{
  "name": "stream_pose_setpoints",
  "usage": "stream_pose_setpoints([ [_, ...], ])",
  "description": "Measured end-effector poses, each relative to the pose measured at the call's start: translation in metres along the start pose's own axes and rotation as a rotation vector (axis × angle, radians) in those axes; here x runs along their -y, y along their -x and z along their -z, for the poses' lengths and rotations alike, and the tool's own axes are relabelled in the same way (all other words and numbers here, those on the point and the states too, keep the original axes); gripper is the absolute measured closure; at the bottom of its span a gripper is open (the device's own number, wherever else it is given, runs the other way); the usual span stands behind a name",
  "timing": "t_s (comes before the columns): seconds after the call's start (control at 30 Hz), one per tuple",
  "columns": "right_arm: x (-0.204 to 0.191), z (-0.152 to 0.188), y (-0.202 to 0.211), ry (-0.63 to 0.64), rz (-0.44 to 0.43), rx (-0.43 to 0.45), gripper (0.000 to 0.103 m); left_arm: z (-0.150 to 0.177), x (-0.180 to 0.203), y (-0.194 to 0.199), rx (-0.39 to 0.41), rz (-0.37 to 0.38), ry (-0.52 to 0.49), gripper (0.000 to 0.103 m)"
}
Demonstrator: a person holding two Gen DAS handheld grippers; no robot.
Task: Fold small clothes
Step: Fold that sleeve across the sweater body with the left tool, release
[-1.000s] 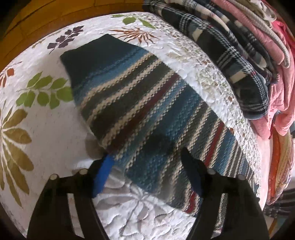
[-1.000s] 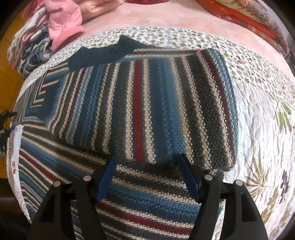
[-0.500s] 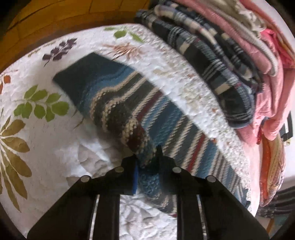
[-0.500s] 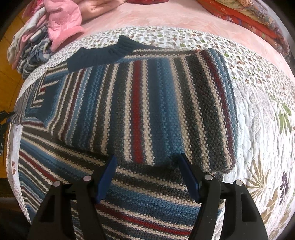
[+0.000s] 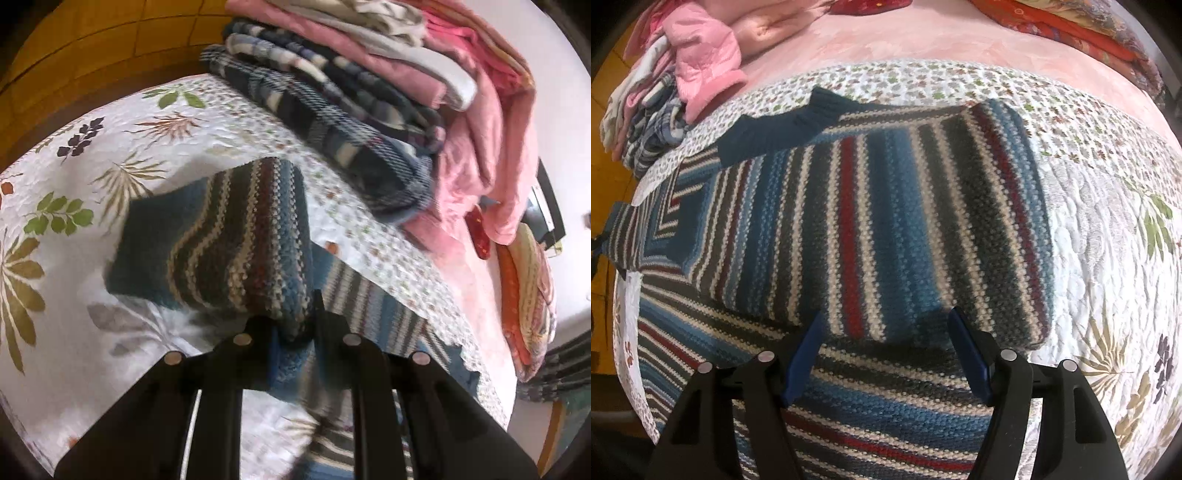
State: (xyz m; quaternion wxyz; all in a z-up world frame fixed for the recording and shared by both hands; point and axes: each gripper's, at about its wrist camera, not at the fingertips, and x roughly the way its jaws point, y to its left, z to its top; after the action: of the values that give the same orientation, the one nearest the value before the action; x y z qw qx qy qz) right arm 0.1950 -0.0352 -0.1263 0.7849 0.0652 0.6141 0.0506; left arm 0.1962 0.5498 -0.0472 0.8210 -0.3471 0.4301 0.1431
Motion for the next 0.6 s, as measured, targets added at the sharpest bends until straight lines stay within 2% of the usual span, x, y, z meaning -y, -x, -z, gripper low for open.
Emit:
stream_pose_setpoints([
  [0.33,0.004,-0.005,0.011,-0.027,-0.016,0.023,0.034,0.067,0.102,0.004,-0.055,0.125,-0.190,0.090],
  [0.6,0.003,-0.005,0.011,-0.021,-0.010,0.018,0.034,0.134,0.165,-0.007,-0.119,0.166,-0.381,0.090],
])
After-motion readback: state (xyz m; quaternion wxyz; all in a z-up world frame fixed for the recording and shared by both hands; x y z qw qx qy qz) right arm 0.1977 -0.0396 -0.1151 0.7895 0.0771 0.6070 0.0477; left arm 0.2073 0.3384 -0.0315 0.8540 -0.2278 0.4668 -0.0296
